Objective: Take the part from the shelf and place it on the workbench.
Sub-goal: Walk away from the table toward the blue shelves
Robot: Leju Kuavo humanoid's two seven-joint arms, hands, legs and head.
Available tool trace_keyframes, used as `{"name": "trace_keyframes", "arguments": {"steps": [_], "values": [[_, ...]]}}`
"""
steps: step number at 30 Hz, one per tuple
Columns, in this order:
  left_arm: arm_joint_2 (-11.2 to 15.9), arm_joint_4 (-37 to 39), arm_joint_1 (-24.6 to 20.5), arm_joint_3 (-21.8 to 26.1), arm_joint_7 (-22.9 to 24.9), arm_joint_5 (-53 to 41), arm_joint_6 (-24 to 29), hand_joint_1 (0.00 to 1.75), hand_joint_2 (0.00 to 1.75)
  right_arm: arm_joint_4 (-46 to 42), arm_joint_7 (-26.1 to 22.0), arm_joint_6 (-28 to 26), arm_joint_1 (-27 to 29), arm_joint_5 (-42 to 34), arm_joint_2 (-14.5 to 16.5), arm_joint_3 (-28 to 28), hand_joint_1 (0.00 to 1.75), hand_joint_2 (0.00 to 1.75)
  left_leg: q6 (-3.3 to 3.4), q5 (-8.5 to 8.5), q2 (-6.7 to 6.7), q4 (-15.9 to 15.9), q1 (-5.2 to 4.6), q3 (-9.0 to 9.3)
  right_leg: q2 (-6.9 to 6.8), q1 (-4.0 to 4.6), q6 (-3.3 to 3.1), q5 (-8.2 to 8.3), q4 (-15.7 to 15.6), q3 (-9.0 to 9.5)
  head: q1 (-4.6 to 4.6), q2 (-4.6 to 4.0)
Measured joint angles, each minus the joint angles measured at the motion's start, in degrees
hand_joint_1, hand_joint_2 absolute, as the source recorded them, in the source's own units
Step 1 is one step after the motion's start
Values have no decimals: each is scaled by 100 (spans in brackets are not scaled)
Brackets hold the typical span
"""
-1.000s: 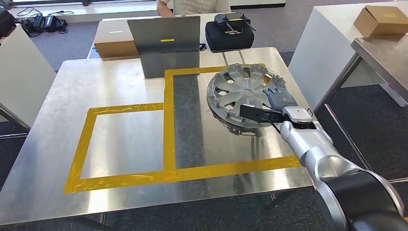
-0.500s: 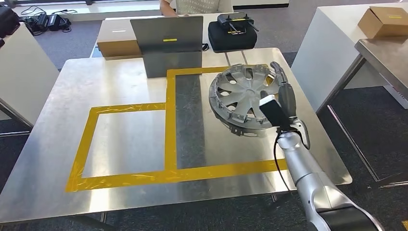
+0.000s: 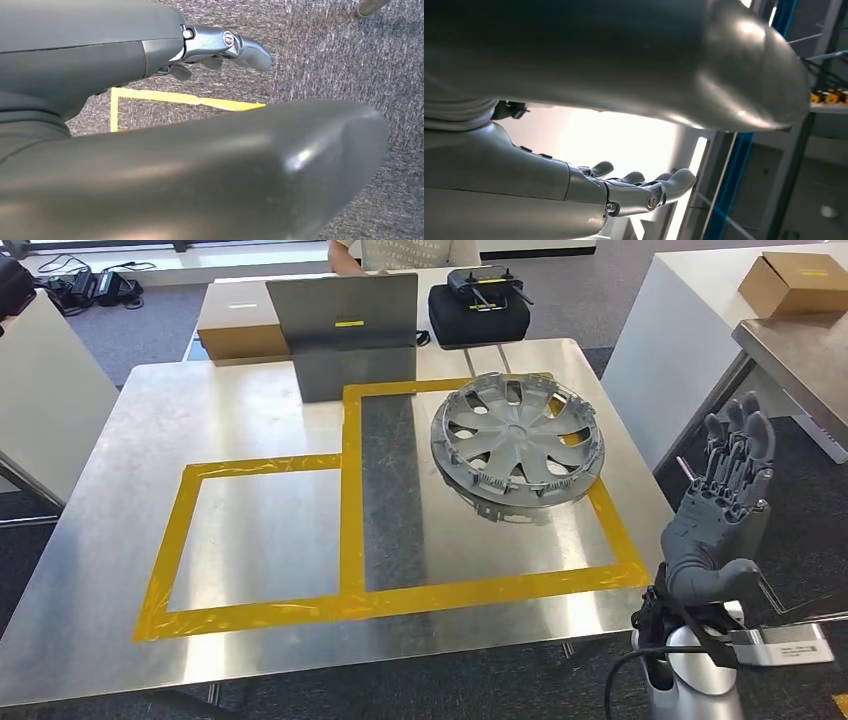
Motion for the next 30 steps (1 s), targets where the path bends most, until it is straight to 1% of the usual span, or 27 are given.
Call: {"name": "trace_keyframes", "arguments": {"steps": [2,3,4,6,7,8,9,10,11,12,13,14,16,17,18,19,20,21,22,23,24,25,26,27,28,29,30], "values": [[-14,-1,-6,26,24,-2,9,0,0,-218,-1,116,100,-27,-5,24,0,0,49,54,21,-94,33,33,7,6,32,-30,38,-2,-1,0],[-22,-2,-10,39,33,-1,14,0,0,-307,-2,182,142,-35,-8,35,0,0,68,87,37,-150,55,50,9,10,46,-125,164,-53,9,0],[-29,-3,-14,53,38,-1,20,0,0,-375,-1,238,180,-40,-12,45,0,0,82,116,54,-196,78,62,11,7,65,-277,396,-153,25,0],[-32,-6,-19,84,42,0,40,0,0,-443,2,299,255,-36,-17,65,0,0,84,140,74,-211,83,48,13,-39,123,-653,1086,-480,56,0],[-35,-6,-20,103,50,0,50,0,0,-467,3,315,303,-32,-19,74,0,0,71,149,80,-206,89,31,12,-73,154,-760,1372,-617,61,0],[-39,-6,-20,121,60,0,56,0,0,-491,3,326,354,-22,-20,81,0,0,53,159,84,-195,100,13,11,-108,186,-762,1492,-674,62,-1],[-44,-6,-21,141,71,0,57,0,0,-518,2,337,397,-12,-20,89,0,0,29,172,86,-178,119,-10,10,-141,218,-654,1397,-626,62,0],[-50,-6,-22,154,81,-1,58,0,0,-545,2,342,430,-1,-20,93,0,0,-3,184,85,-151,145,-39,8,-175,253,-468,1102,-476,63,0],[-54,-8,-24,161,85,-1,61,0,0,-571,2,343,450,4,-20,96,0,0,-44,194,84,-112,169,-72,2,-208,290,-294,712,-287,69,-1],[-53,-13,-26,166,86,-3,63,0,0,-596,4,343,470,5,-20,98,0,0,-96,201,75,-72,177,-102,10,-219,299,-156,390,-147,82,-1],[-54,-17,-30,167,87,-6,66,0,0,-624,3,342,492,5,-20,100,0,0,-151,210,69,-49,177,-122,19,-222,274,-76,189,-68,89,-1],[-55,-21,-32,169,87,-10,68,0,0,-649,3,342,512,5,-20,102,0,0,-207,227,62,-49,174,-131,28,-211,223,-49,124,-67,91,-1],[-68,-21,-31,170,91,-18,69,0,0,-683,1,356,548,-4,-19,103,0,0,-311,297,58,-108,186,-132,39,-181,79,16,158,-135,75,-1],[-73,-20,-29,170,96,-23,69,0,0,-688,3,390,558,-26,-18,103,0,0,-348,288,61,-106,201,-147,32,-177,20,61,156,-168,63,-1],[-76,-19,-27,170,101,-30,69,0,0,-690,3,449,570,-61,-17,102,0,0,-367,185,65,-12,209,-194,25,-175,-34,114,150,-208,48,-2],[-77,-19,-26,170,109,-38,69,0,0,-691,3,548,586,-119,-15,98,0,0,-374,-11,70,204,211,-280,18,-174,-78,167,143,-256,28,-1],[-78,-19,-29,170,118,-45,69,0,0,-692,4,698,613,-190,-9,90,0,0,-370,-290,74,548,205,-397,11,-166,-108,213,144,-310,2,-1],[-79,-19,-32,170,124,-51,69,0,0,-691,3,876,645,-264,1,75,0,0,-365,-569,76,957,194,-521,8,-150,-124,256,147,-369,-19,-1],[-79,-19,-35,170,132,-56,69,0,0,-686,5,1084,678,-335,17,48,0,0,-358,-773,75,1311,181,-602,5,-131,-131,296,152,-428,-34,-1],[-81,-19,-37,170,138,-61,69,0,0,-679,6,1292,709,-390,40,10,0,0,-343,-881,75,1512,166,-595,2,-113,-133,335,159,-485,-44,-2],[-83,-19,-38,170,142,-74,69,0,0,-671,7,1467,732,-431,64,-35,0,0,-317,-881,75,1482,149,-469,1,-97,-130,369,166,-536,-45,-2],[-85,-19,-41,170,145,-91,69,0,0,-662,8,1618,749,-459,91,-85,0,0,-282,-793,75,1216,130,-226,-1,-86,-122,399,173,-577,-48,-2],[-87,-19,-46,170,147,-107,71,0,0,-656,7,1727,760,-471,116,-131,0,0,-239,-682,75,795,109,89,-2,-79,-109,425,183,-603,-50,-2],[-89,-20,-57,170,150,-124,73,0,0,-652,5,1802,768,-471,139,-172,0,0,-201,-601,75,398,83,358,-4,-68,-87,450,192,-620,-51,-1],[-91,-21,-70,170,150,-138,76,0,0,-648,5,1858,771,-454,156,-210,0,0,-168,-543,74,99,60,538,-6,-63,-59,474,198,-629,-52,-1],[-92,-22,-81,170,150,-150,79,0,0,-643,5,1890,773,-425,172,-240,0,0,-138,-522,72,-51,38,613,-8,-60,-25,499,198,-632,-51,-1],[-94,-23,-89,170,149,-163,81,0,0,-634,7,1910,776,-391,184,-266,0,0,-111,-507,72,-72,18,600,-8,-62,15,530,187,-635,-51,0]]}}
